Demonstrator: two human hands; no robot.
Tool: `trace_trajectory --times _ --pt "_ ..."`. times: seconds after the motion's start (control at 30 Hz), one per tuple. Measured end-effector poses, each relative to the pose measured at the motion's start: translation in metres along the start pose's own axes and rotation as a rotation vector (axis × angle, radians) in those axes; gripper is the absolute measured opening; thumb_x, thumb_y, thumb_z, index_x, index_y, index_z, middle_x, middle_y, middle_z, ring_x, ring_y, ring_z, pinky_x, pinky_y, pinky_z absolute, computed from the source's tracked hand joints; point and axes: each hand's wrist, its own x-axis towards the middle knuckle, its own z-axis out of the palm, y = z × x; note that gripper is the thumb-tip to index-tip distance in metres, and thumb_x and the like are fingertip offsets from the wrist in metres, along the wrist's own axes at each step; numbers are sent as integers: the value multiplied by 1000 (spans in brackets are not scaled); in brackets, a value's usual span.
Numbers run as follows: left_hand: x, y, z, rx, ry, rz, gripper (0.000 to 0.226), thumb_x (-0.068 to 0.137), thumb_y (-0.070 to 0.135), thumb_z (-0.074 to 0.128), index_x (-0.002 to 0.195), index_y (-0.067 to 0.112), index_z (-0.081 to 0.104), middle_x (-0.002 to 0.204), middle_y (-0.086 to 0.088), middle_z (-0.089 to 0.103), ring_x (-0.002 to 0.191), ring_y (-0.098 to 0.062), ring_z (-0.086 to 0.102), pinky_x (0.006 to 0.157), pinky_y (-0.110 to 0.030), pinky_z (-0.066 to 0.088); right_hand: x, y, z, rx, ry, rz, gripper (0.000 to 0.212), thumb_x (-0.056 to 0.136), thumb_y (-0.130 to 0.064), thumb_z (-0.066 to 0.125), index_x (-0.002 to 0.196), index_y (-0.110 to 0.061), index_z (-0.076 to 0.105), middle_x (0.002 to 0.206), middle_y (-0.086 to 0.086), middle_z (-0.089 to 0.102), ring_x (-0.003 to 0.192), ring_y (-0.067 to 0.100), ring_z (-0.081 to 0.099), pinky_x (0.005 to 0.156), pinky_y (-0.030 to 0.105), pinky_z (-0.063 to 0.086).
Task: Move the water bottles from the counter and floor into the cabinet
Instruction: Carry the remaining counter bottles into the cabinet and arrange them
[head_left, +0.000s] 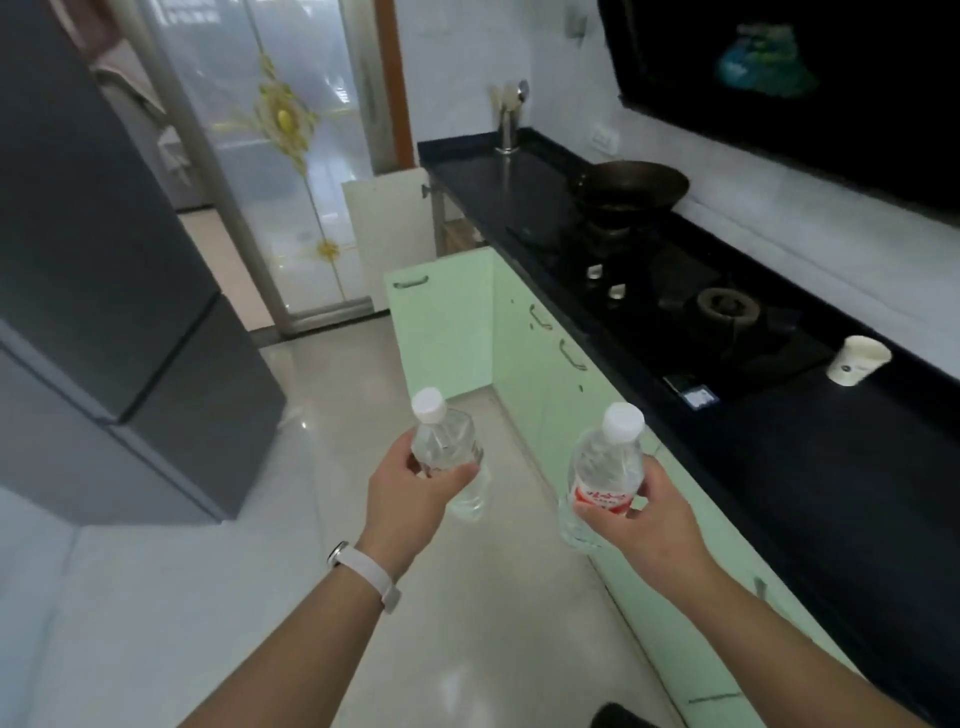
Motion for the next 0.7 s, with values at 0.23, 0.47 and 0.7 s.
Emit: trace_trajectory --times 0.23,0.47,0.7 --pt "26 -16 -65 13 177 -53 38 74 20 89 107 26 72 94 9 75 81 -2 68 75 -20 51 53 -32 71 -1 -164 -35 55 67 -30 88 111 -39 56 104 -14 66 81 -2 68 82 30 56" --pt "109 -29 -84 56 256 -97 34 73 21 89 102 27 73 92 8 75 88 -15 70 82 -33 56 144 -52 126 7 -293 -71 56 67 -30 89 106 -47 53 104 -17 66 80 -4 68 79 26 54" --pt "230 -10 -85 112 264 -138 34 75 23 87 106 28 72 94 10 75 83 -5 68 75 -24 50 271 -83 171 52 -342 -65 56 67 -26 89 111 -41 56 105 -15 67 82 -4 68 83 30 56"
